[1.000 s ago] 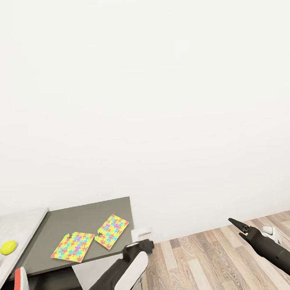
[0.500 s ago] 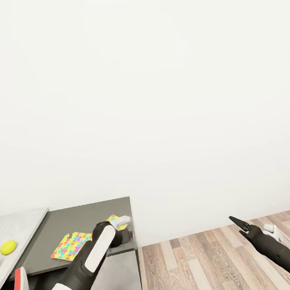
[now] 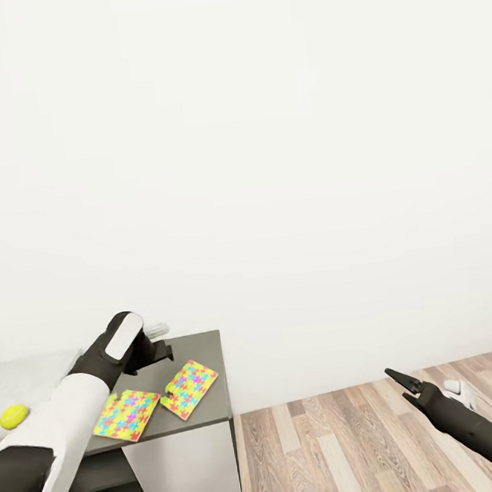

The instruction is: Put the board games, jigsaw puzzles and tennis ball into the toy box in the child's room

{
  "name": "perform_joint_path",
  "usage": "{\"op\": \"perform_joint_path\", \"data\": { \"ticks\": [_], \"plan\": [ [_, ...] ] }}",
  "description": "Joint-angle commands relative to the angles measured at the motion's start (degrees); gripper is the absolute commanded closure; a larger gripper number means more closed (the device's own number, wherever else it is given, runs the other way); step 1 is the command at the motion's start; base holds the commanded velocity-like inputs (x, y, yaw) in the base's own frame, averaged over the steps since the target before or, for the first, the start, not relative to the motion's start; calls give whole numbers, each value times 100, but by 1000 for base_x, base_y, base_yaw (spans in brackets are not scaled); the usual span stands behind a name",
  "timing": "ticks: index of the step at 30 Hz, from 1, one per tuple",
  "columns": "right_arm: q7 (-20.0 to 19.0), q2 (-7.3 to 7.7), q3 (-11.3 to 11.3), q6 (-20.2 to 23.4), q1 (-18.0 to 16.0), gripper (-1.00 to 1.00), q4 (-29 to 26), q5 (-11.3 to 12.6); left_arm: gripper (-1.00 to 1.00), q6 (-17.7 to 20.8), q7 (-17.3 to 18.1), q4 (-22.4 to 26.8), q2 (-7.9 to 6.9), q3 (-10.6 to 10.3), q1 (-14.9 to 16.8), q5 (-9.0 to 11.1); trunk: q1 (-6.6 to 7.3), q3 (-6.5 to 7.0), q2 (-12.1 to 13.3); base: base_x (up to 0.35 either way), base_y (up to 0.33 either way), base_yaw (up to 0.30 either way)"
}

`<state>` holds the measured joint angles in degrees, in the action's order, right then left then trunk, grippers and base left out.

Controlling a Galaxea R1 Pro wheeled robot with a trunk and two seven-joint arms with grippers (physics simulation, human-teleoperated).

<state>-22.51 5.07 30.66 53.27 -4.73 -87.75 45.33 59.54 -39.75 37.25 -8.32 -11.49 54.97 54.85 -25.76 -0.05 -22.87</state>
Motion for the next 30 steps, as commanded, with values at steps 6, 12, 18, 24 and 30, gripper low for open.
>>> {"op": "perform_joint_path", "data": {
  "ticks": [6, 12, 18, 24, 30],
  "plan": [
    [-35, 2, -251, 323, -2, -100, -260, -40, -100, -90, 120, -206, -91, -46, 138, 32, -2, -59, -5, 0, 0, 0],
    [-34, 2, -333, 378, -2, -100, -291, -42, -100, -161, 144, -208, -72, -58, 153, 35, -2, -115, -5, 0, 0, 0],
    [-29, 13, -348, 385, -1, -100, -289, -42, -100, -169, 151, -171, -64, -66, 152, 39, -2, -171, -5, 0, 0, 0],
    [-26, 87, -354, 385, 0, -100, -287, -42, -100, -171, 152, -170, -60, -88, 152, 42, -2, -227, -5, 43, 0, 0],
    [-26, 106, -357, 384, 0, -100, -284, -46, -100, -171, 147, -181, -64, -111, 150, 40, -2, -283, -5, 262, 0, 0]
  ]
}}
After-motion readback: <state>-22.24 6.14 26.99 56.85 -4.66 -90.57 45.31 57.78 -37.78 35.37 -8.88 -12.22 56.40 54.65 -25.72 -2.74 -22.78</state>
